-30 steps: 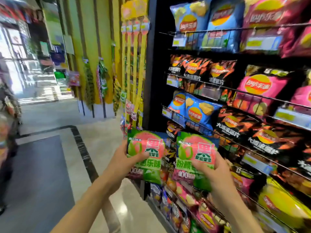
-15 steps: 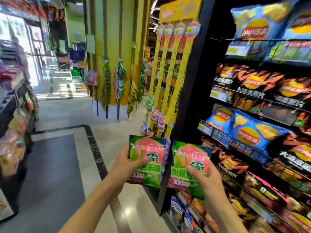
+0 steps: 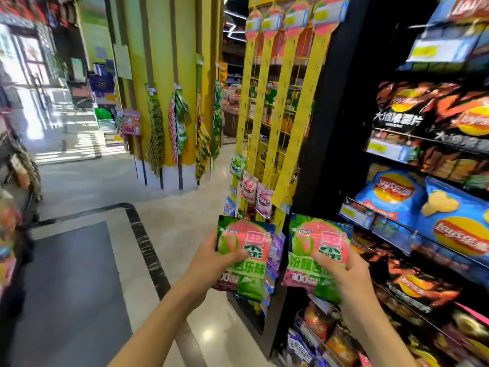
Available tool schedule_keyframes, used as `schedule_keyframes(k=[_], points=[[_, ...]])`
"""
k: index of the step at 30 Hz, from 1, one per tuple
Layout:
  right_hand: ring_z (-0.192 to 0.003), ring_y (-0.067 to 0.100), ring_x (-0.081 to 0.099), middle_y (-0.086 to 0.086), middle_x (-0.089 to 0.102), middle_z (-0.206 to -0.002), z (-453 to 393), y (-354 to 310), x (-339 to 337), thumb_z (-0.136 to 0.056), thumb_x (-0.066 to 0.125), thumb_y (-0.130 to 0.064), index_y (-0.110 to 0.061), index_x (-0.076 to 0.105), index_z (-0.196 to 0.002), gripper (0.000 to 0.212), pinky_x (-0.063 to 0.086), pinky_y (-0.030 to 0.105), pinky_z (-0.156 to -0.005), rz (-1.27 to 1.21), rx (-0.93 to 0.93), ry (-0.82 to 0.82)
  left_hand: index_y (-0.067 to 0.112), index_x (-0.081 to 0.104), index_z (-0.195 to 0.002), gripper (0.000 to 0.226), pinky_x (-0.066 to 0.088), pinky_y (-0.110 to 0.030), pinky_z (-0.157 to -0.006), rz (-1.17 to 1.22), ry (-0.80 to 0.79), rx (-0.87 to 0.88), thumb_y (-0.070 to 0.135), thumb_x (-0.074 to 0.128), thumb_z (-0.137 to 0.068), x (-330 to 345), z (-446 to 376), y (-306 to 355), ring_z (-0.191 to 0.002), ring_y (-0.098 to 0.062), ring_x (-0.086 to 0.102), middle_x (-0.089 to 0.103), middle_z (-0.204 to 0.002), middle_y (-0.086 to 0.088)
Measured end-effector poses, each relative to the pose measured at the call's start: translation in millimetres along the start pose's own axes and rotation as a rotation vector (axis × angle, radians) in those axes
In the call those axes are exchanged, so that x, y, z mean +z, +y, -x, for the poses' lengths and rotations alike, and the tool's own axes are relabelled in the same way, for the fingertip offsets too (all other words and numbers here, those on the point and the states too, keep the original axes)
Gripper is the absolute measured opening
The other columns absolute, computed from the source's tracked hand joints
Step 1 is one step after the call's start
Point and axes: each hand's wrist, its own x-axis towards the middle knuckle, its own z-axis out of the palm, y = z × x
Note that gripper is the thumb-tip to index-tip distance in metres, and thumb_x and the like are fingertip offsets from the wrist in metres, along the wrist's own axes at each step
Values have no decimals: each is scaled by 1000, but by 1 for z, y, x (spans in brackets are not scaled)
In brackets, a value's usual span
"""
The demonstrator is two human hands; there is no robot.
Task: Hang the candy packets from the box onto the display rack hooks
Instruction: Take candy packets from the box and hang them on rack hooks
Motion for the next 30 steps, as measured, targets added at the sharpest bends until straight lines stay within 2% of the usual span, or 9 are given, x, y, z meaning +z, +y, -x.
schedule_keyframes(k=[2,7,11,16,22,25,27,29,30], points=[[-85,11,75,-8,78,-98,-29,6,7,-85,74,-18,-32,62,-114,35,52,31,-73,-14,-16,12,18,61,-123,44,61,-31,-74,-12,-15,-16,8,80,-84,-3,-35,1,-94,-24,77,79,-107,-4],[-82,-4,71,-22,75,-93,-111,16,20,-87,73,-17,-41,59,-106,34,45,21,-71,-29,-49,53,24,61,-120,41,62,-30,-75,-54,-60,-29,9,78,-86,-3,-126,8,-93,-19,77,79,-102,4],[-71,-21,63,-39,68,-77,-160,16,25,-90,69,-12,-43,53,-99,37,42,16,-67,-25,-73,70,22,61,-122,40,62,-39,-85,-73,-83,-48,13,79,-87,5,-190,10,-96,-21,77,79,-105,0],[-77,-10,69,-30,72,-82,-202,27,18,-91,68,-6,-35,58,-106,34,48,4,-57,17,-72,148,24,62,-119,33,61,-42,-89,-75,-160,-80,20,76,-89,24,-257,-2,-97,-20,76,79,-104,2],[-100,17,73,-2,76,-109,-222,40,12,-89,73,-13,-24,66,-119,33,55,33,-83,57,-21,361,27,66,-112,24,58,-43,-94,-117,-324,-98,22,76,-91,46,-319,-24,-101,-19,75,79,-103,6],[-99,16,73,-2,77,-109,-226,41,14,-89,73,-12,-23,66,-118,32,55,33,-83,76,-23,469,24,67,-116,27,56,-49,-99,-126,-430,-106,22,76,-91,53,-347,-35,-104,-21,74,78,-110,-1],[-99,14,73,-4,77,-107,-226,43,20,-89,73,-13,-26,66,-117,31,55,32,-84,97,-24,552,25,66,-118,28,58,-41,-95,-136,-506,-119,23,75,-91,55,-361,-41,-105,-19,73,78,-110,1],[-98,14,73,-4,76,-107,-226,47,28,-89,72,-11,-25,66,-117,32,56,32,-83,106,-22,610,30,63,-118,28,55,-19,-79,-152,-579,-117,28,74,-92,56,-375,-43,-98,-5,73,77,-105,9],[-98,15,73,-3,76,-107,-227,48,32,-89,72,-10,-25,66,-117,32,56,31,-82,112,-16,632,32,63,-118,28,52,-14,-74,-157,-596,-116,31,74,-92,56,-381,-45,-96,-1,71,76,-105,12]])
